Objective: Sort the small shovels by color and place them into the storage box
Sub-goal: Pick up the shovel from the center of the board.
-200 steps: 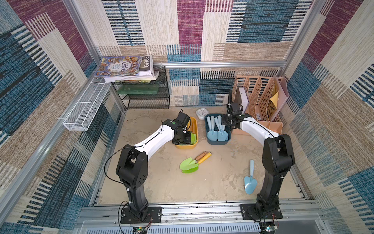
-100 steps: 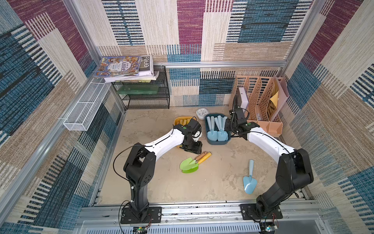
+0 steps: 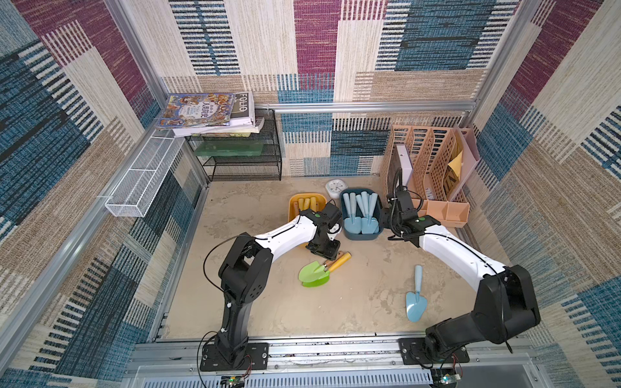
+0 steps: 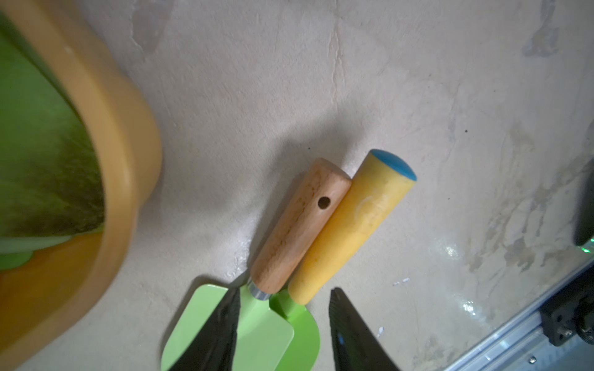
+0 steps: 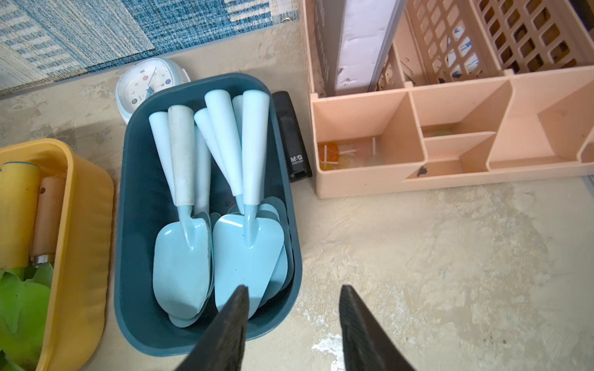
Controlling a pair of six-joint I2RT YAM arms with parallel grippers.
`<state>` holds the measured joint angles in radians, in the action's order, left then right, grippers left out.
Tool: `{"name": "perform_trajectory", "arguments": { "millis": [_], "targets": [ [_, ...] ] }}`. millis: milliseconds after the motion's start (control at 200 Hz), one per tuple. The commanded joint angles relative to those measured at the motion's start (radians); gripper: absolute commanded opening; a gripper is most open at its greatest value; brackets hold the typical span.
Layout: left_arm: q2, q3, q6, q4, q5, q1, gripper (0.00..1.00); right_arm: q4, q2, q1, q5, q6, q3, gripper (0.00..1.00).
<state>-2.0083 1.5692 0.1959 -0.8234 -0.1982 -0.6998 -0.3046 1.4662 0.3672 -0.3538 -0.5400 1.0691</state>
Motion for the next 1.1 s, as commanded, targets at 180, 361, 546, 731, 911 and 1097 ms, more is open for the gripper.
{"name": "perform_trajectory", "arguments": {
  "millis": [180, 361, 546, 731, 911, 1097],
  "targets": [
    [-0.047, -0.014, -0.016, -0.014, 0.029, -0.006, 0.47, -0.006, -0.039, -0.001, -0.026, -0.026, -0.038, 0.48],
    [-0.084, -0.005, -0.012, -0.015, 0.019, -0.012, 0.44, -0.007, -0.054, -0.002, -0.027, -0.031, -0.059, 0.48],
    [-0.113, -0.009, -0.012, -0.016, 0.005, -0.025, 0.4, -0.005, -0.051, -0.004, -0.018, -0.039, -0.07, 0.48],
    [-0.12, -0.005, -0.012, -0.016, -0.012, -0.031, 0.11, -0.005, -0.034, -0.003, -0.011, -0.046, -0.069, 0.48],
    [-0.078, 0.013, -0.024, -0.024, -0.025, -0.034, 0.0, -0.007, -0.014, -0.007, -0.016, -0.046, -0.053, 0.48],
    [0.036, 0.046, -0.03, -0.034, -0.013, -0.036, 0.0, -0.013, 0.005, -0.014, -0.02, -0.042, -0.031, 0.48]
  ]
}}
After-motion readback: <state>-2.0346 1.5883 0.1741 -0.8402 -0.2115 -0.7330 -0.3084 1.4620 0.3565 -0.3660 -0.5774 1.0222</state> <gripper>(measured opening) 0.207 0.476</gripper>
